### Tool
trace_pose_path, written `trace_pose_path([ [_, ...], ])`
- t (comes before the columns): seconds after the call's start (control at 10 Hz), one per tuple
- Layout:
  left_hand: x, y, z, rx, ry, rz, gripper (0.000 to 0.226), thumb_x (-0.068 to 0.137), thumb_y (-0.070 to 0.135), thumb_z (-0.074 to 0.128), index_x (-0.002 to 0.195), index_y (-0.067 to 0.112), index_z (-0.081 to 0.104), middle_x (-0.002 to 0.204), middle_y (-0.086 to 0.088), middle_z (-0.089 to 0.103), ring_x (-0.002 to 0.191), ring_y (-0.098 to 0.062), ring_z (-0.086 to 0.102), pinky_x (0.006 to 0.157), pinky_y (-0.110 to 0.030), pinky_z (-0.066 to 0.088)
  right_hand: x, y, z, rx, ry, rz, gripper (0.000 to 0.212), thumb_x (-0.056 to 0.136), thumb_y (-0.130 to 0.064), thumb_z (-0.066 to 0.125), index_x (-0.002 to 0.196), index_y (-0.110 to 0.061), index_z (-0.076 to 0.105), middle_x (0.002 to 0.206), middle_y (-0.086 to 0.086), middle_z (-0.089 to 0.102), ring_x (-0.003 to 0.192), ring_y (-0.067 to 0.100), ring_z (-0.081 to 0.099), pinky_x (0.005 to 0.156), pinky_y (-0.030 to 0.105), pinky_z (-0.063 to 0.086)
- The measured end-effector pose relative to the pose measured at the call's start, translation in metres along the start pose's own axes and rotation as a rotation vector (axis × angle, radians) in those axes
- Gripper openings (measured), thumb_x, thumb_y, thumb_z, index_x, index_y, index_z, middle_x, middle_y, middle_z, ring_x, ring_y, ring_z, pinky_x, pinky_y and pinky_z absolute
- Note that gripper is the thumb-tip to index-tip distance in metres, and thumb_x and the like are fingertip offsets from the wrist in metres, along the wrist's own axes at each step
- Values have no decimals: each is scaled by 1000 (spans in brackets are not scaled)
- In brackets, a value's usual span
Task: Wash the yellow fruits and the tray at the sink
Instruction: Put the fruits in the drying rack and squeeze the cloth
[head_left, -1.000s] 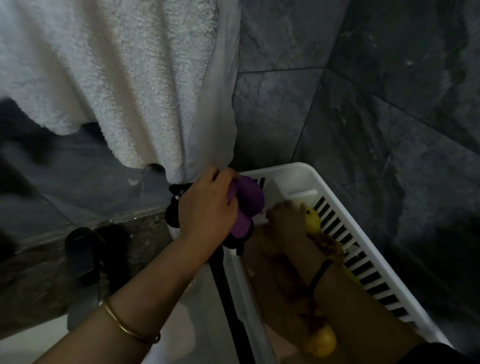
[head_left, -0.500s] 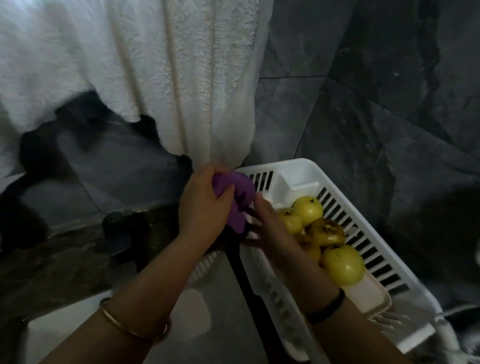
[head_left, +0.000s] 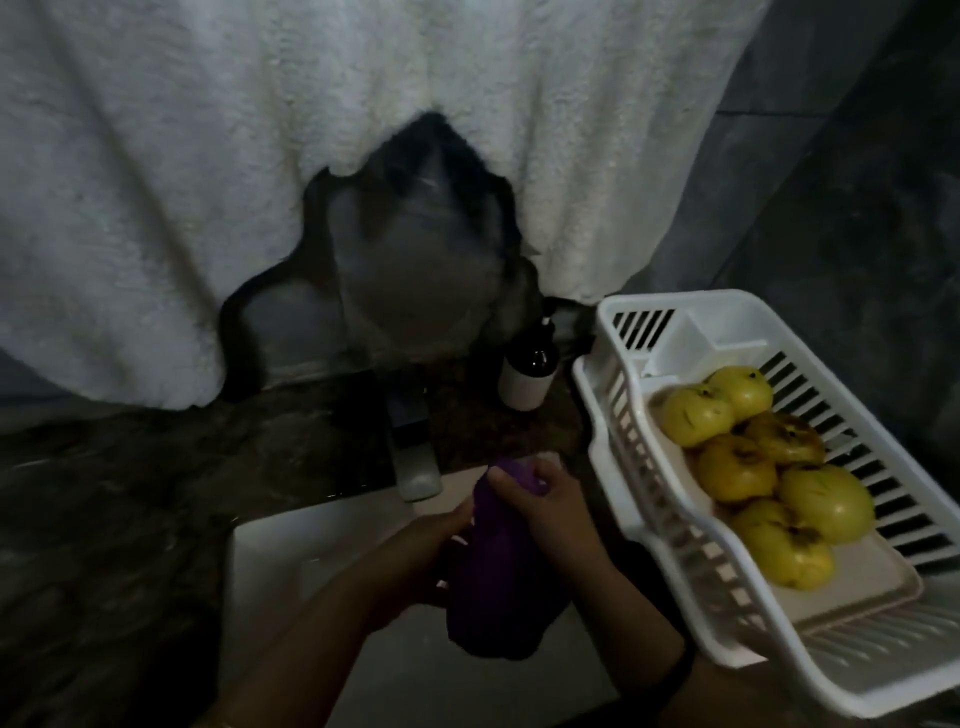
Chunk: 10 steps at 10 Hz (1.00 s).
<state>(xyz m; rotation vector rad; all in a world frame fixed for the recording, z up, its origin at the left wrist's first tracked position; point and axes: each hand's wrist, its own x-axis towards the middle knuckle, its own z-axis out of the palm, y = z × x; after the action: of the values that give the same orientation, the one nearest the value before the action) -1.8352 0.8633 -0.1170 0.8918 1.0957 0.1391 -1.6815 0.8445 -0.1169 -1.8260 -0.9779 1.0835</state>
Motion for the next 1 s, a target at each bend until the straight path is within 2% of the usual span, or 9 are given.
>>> trace_pose_path([
  [0.1,7,-26,-15,66,0,-142,54,90,65,33,113,23,58,113,-6,65,104,-22,61,98,-44,48,-12,11,24,-147,-161,140,37,87,-45,62,94,-9,65,79,3,64,75,14,62,73,28,49],
  [0.2,15,-48,-22,-164,19,-192,62,80,76,35,109,26,58,116,-9,62,107,-28,59,89,-46,50,-18,21,41,-46,-299,232,32,92,-37,59,98,-6,63,85,4,66,76,14,63,73,27,49],
  [0.3,25,-60,-23,-262,146,-142,54,82,71,43,117,31,54,114,-4,62,103,-26,61,78,-42,53,-17,25,51,-169,-477,292,34,98,-40,47,98,-11,64,99,6,68,82,12,63,76,26,49],
  [0.4,46,-68,-27,-363,300,-129,52,92,58,45,125,19,56,109,-6,65,97,-25,62,81,-39,52,-7,22,57,-427,-356,137,46,98,-43,44,113,-4,63,118,12,64,99,18,60,90,32,46],
  [0.5,66,-62,-39,-652,406,-159,57,95,52,44,130,7,51,125,-19,58,109,-35,58,95,-46,47,19,-2,62,-526,-64,-153,29,98,-21,47,124,-11,54,122,10,54,109,23,54,87,28,40],
  [0.6,88,-48,-51,-856,520,-134,52,94,54,44,123,11,54,126,-13,56,108,-34,56,90,-43,47,54,-41,81,-556,-25,-348,38,95,-15,46,133,-10,45,126,13,49,115,29,48,88,30,37],
  [0.7,93,-37,-59,-870,508,-67,53,93,53,47,126,13,54,126,-12,57,97,-30,59,83,-40,48,76,-71,110,-719,-107,-357,56,98,-39,44,145,-14,26,140,18,36,123,35,43,93,39,41],
  [0.8,89,-39,-61,-722,412,89,41,97,41,48,123,10,55,119,-14,61,112,-32,59,87,-41,50,89,-85,126,-1104,-161,-294,71,98,-45,43,151,-17,7,148,23,21,123,36,45,85,39,45],
  [1.0,94,-30,-51,-691,347,128,32,99,32,45,119,9,55,127,-14,58,120,-36,54,94,-45,47,98,-97,125,-1315,-240,-320,68,100,-25,42,152,-10,2,147,30,22,123,34,47,86,35,47],
])
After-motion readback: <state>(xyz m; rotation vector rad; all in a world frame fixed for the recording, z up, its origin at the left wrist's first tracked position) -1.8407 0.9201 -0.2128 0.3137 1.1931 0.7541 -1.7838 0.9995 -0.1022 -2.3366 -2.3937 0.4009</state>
